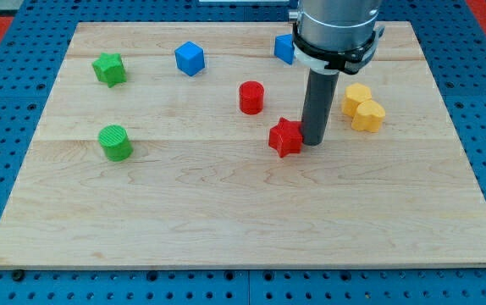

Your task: Move red blocks towards left side of the board

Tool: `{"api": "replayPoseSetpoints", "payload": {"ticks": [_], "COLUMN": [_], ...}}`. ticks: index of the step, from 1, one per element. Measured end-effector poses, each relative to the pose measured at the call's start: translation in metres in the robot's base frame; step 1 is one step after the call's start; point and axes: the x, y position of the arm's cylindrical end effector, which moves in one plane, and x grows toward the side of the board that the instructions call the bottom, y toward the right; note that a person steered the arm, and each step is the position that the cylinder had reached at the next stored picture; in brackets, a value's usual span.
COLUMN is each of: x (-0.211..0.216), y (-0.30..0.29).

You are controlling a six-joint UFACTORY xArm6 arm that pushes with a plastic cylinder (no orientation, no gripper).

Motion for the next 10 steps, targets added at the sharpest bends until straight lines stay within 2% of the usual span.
{"api": "replayPoseSetpoints", "payload": {"ticks": [2, 4, 5, 6, 8, 9, 10], "x": [-0.007, 0.051, 0.005, -0.022, -0.039, -0.043, -0.065], "y": [0.000, -0.018, -0.025, -0.039, -0.003, -0.009, -0.012]}}
